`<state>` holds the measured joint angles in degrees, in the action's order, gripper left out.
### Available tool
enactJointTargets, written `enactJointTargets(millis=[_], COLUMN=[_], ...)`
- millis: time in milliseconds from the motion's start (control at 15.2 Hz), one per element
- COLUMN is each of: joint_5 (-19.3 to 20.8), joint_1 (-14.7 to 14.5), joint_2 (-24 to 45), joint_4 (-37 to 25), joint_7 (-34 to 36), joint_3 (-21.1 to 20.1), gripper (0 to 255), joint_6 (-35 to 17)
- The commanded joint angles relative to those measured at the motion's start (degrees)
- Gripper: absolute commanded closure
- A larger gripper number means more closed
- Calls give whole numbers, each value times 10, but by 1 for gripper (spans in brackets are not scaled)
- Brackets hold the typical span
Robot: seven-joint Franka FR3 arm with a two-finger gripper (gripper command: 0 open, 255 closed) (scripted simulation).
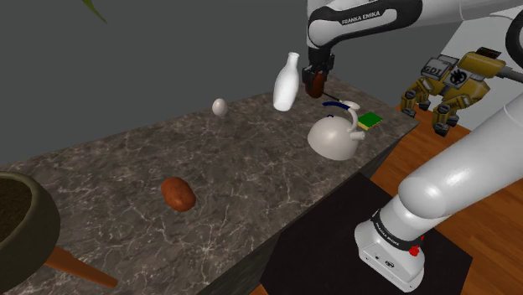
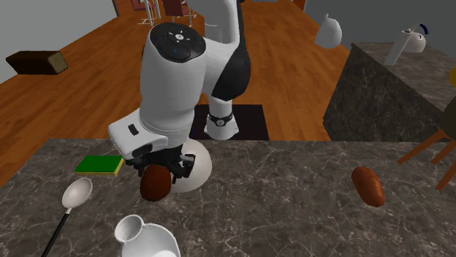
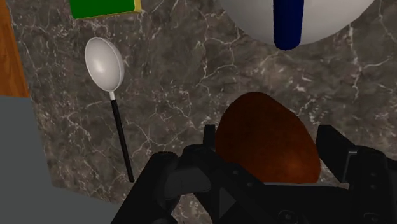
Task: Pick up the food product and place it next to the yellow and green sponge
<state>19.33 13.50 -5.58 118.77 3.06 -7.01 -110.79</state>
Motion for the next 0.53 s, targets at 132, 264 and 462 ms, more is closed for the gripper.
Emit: enactJointTargets(millis=[132,264,462], joint_5=[8,10,11], joint_1=[27,39,58], joint_2=[23,37,62], joint_4=[-22,-38,-66], joint_7=[-52,-77,-113], joint_3=[31,45,64], gripper=[255,255,255], joint_6=[-18,-25,-35])
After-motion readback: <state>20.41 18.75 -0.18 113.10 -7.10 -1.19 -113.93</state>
